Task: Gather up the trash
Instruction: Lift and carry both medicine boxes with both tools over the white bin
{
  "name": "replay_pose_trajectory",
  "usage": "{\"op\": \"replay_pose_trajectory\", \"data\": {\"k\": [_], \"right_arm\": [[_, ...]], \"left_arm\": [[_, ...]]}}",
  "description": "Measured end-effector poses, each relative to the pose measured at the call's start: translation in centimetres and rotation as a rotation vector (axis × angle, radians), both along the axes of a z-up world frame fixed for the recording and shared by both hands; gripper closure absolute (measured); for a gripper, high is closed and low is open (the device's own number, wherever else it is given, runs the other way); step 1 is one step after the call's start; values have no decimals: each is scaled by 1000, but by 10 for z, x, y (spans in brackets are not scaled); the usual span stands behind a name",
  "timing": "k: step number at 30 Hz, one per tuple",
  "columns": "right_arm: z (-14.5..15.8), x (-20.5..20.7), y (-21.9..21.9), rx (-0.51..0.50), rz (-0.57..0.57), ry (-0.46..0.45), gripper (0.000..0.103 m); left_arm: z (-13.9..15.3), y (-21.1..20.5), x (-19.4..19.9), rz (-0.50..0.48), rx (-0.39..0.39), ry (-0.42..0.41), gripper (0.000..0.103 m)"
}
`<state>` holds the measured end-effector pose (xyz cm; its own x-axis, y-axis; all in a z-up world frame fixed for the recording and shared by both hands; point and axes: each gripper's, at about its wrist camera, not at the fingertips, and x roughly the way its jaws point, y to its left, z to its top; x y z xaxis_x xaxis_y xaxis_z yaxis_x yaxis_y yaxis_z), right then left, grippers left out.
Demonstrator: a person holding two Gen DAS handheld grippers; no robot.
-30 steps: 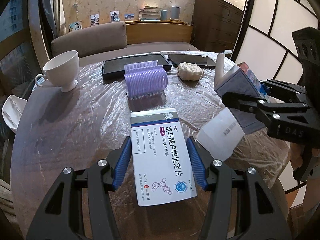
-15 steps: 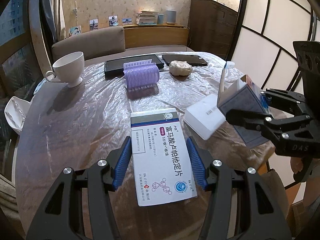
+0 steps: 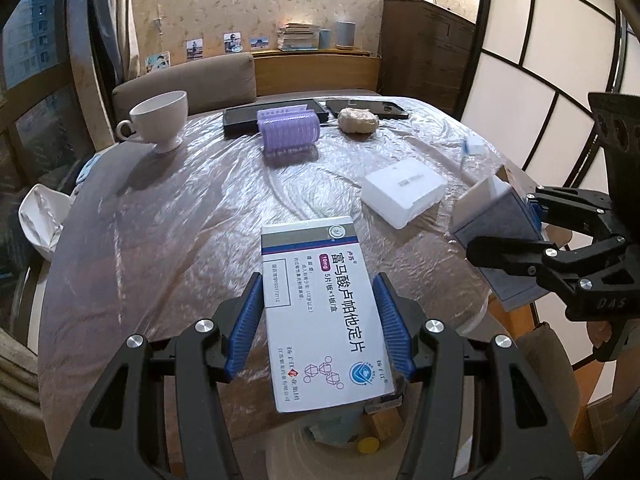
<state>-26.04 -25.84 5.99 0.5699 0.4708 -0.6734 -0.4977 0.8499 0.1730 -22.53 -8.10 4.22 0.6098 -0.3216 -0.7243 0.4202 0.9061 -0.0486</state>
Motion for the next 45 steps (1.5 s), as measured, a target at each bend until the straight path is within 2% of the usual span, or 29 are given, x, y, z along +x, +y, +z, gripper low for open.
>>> {"op": "replay_pose_trajectory", "data": {"k": [9,20,45], "right_arm": [[-6,-24,10,-20,41,-9,57],[-4,-42,7,3,55,0,57],[-29,-77,12,-5,90,65,57]], "left_arm": [[2,7,-22,-4,-19,0,47],[4,5,-38,-26,-37,5,47],[-18,4,-79,-54,-25,61,47]]}}
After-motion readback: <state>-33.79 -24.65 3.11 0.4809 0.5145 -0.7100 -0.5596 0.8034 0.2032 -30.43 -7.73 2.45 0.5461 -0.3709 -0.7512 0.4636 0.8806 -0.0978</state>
